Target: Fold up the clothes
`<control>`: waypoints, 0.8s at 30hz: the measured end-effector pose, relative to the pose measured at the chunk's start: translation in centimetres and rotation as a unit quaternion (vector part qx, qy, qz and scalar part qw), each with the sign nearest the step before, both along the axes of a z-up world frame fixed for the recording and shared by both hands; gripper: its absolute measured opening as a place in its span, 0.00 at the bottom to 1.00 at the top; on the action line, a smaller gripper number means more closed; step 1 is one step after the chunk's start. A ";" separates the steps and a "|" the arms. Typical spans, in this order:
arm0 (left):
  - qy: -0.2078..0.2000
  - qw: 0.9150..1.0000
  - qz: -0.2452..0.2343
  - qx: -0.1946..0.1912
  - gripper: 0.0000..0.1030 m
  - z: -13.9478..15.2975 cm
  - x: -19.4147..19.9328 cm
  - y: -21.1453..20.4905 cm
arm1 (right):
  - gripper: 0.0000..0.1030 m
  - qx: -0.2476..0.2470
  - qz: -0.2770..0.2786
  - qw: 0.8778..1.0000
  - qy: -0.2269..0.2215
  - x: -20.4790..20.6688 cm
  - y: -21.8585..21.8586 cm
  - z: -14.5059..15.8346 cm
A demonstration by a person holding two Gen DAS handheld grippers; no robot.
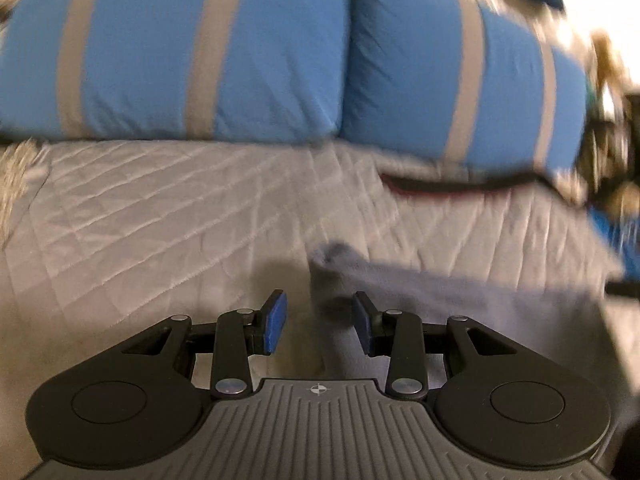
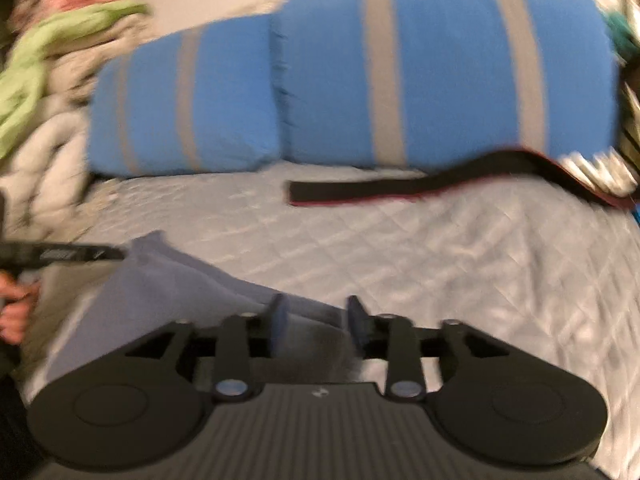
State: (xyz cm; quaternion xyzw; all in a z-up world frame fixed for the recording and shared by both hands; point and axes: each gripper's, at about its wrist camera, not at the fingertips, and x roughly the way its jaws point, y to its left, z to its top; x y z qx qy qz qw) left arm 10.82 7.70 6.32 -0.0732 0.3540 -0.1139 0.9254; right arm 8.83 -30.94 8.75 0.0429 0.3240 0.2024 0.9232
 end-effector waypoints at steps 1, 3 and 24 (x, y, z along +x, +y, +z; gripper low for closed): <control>0.000 1.000 0.009 -0.023 0.34 0.0 0.1 0.6 | 0.56 0.000 0.018 1.000 -0.004 0.0 0.8 0.6; 0.005 0.999 0.014 -0.048 0.34 0.3 0.2 1.3 | 0.56 -0.018 0.060 0.998 -0.018 0.7 3.1 1.6; 0.094 0.991 -0.085 -0.043 0.34 -1.6 0.0 1.3 | 0.37 -0.236 0.354 0.896 -0.126 7.0 22.4 -2.2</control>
